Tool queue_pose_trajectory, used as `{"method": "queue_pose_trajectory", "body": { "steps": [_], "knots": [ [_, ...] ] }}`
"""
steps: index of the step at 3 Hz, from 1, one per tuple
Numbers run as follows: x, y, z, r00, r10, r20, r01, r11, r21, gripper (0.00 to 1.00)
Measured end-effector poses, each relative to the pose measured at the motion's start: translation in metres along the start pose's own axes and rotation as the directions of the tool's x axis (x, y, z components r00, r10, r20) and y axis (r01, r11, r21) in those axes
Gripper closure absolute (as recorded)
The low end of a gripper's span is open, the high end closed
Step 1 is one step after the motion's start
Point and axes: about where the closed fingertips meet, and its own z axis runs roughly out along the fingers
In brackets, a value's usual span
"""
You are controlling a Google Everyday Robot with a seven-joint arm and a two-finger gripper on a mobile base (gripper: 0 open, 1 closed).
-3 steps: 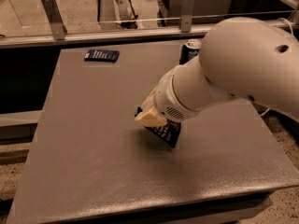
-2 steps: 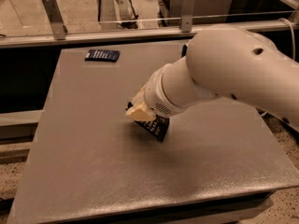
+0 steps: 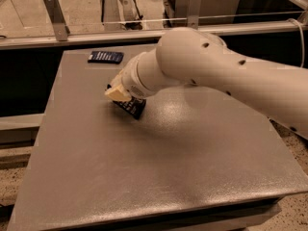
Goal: Move rxbar chocolate near rxbar blueberry
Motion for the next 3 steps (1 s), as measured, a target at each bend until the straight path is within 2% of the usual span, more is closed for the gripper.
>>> {"method": "queue_pose_trajectory", "body": {
  "steps": [1,3],
  "knots": [
    [-0.018,-0.032,0.039,0.998,-0.008,0.061,0.006,0.9995,0.032,1.00],
    [-0.046,-0.106,0.089,0.992,-0.043,0.117,0.032,0.9944,0.101,1.00]
  ]
}}
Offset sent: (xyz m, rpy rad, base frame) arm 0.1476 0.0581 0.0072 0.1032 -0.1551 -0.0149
